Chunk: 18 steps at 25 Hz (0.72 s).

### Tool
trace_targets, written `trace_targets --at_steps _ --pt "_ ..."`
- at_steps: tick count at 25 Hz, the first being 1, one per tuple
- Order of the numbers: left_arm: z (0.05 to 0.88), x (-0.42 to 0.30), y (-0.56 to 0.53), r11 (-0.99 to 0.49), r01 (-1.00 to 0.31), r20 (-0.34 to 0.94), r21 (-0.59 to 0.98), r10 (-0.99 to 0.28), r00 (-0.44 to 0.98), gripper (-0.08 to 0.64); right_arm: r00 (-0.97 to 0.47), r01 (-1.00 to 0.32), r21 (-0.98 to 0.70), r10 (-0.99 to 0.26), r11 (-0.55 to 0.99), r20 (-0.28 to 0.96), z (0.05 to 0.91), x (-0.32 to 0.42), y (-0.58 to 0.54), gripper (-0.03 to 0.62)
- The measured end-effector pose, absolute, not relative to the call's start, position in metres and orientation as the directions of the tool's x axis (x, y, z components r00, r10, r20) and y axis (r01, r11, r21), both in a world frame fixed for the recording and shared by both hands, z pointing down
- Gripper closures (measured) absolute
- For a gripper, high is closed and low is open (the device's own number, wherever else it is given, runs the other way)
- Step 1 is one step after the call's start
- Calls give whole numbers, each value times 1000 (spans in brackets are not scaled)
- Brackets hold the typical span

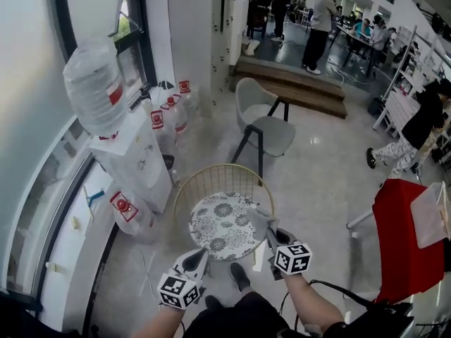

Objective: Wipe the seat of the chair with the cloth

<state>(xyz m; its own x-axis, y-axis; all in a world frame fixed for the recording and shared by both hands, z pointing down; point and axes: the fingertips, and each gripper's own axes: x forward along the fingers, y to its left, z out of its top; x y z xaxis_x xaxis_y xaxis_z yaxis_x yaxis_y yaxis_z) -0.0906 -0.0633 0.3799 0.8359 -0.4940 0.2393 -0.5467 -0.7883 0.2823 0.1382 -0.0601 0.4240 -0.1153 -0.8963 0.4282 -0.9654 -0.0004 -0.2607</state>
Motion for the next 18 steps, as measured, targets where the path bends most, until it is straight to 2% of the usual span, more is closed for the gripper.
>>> trace_targets --at_steps 7,18 --pt "324 -97 -47 -822 -512 125 248 -497 859 554 -148 -972 -220 -950 88 275 340 111 -50 569" --pt "264 -91 -62 -734 -645 67 212 -647 759 554 -237 -963 -164 -963 215 127 251 109 -46 569"
